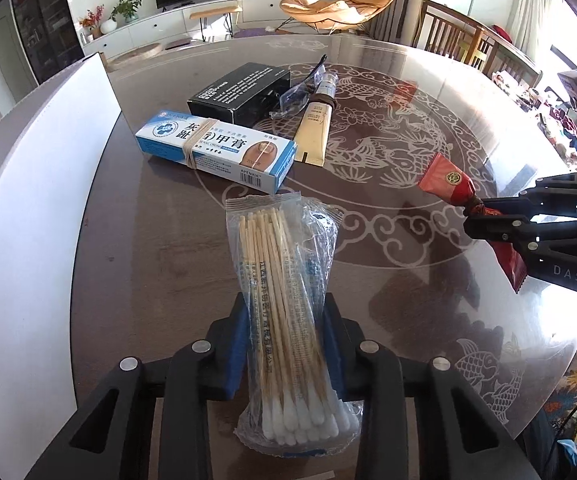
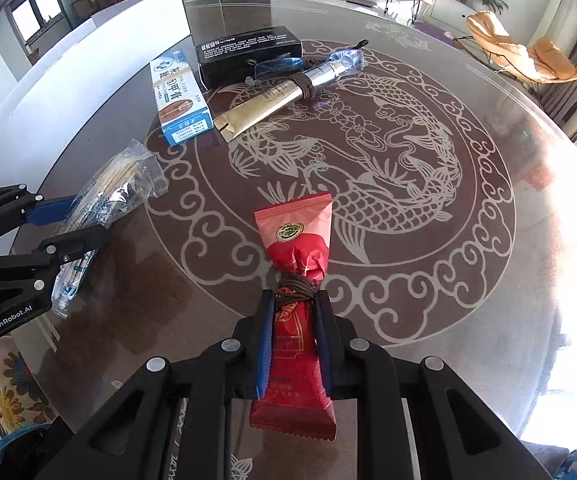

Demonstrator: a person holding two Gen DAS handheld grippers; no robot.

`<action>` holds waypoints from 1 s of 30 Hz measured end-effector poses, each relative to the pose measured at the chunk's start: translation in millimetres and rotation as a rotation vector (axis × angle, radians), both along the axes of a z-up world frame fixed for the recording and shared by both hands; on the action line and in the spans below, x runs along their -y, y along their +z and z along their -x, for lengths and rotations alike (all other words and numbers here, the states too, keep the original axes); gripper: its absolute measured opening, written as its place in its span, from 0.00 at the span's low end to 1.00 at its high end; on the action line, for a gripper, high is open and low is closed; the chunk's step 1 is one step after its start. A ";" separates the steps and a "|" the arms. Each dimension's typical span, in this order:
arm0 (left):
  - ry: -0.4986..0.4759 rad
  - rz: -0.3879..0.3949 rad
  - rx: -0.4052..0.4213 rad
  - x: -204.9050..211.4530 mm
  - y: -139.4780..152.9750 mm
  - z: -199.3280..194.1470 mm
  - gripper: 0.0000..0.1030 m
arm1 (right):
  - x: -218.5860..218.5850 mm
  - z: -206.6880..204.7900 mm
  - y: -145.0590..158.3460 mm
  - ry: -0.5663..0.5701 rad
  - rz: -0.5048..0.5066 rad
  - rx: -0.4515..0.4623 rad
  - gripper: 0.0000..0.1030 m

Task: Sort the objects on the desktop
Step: 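Lift the red gift bag with the right gripper while the left gripper holds the swabs, then carry the swab bag and red bag over the cardboard bin and open both grippers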

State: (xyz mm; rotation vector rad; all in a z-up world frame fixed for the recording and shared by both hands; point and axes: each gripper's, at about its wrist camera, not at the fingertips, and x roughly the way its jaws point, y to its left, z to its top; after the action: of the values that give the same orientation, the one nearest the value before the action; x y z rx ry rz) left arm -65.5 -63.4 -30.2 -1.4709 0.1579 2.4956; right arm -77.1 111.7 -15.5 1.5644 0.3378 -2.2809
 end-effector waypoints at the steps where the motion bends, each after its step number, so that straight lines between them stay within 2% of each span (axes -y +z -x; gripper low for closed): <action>1: 0.007 -0.022 -0.016 4.8 7.5 -4.0 0.33 | -0.8 -3.0 6.3 0.000 0.018 -0.013 0.19; 4: 0.030 -0.100 -0.068 25.1 39.0 -13.1 0.32 | 7.5 -11.9 29.7 0.032 0.042 -0.058 0.19; 7: 0.063 -0.161 -0.134 58.2 76.7 -29.0 0.32 | 38.1 -17.5 61.0 0.089 0.084 -0.108 0.19; 10: 0.125 -0.156 -0.201 109.5 112.3 -44.0 0.33 | 83.1 -27.8 94.9 0.166 0.158 -0.164 0.19; 13: 0.239 -0.137 -0.222 176.8 129.6 -53.0 0.33 | 139.3 -40.7 121.4 0.254 0.263 -0.196 0.19; 16: 0.389 -0.096 -0.201 244.9 124.0 -57.8 0.32 | 203.2 -55.3 134.6 0.347 0.379 -0.192 0.19; 19: 0.495 -0.069 -0.148 293.9 101.4 -59.5 0.32 | 267.3 -70.4 132.4 0.445 0.444 -0.171 0.19; 23: 0.553 -0.035 -0.078 320.9 65.9 -58.5 0.32 | 330.9 -83.3 106.5 0.527 0.453 -0.127 0.19; 27: 0.596 -0.022 -0.054 329.8 46.3 -55.7 0.34 | 366.6 -89.7 76.5 0.571 0.447 -0.079 0.21; 28: 0.605 -0.018 -0.049 331.6 42.6 -53.3 0.37 | 373.1 -92.2 69.9 0.582 0.443 -0.066 0.25; 29: 0.604 -0.018 -0.043 332.8 39.1 -51.7 0.49 | 379.1 -95.2 63.5 0.589 0.423 -0.057 0.31; 30: 0.601 -0.021 -0.043 333.1 37.1 -51.8 0.59 | 383.8 -98.6 56.7 0.597 0.394 -0.054 0.50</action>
State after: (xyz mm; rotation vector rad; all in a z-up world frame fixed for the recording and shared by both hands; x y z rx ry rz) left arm -13.7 -396.5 6.9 -1.6432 -0.3571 2.9669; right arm 21.6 -272.1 41.1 1.0311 0.2957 -1.7876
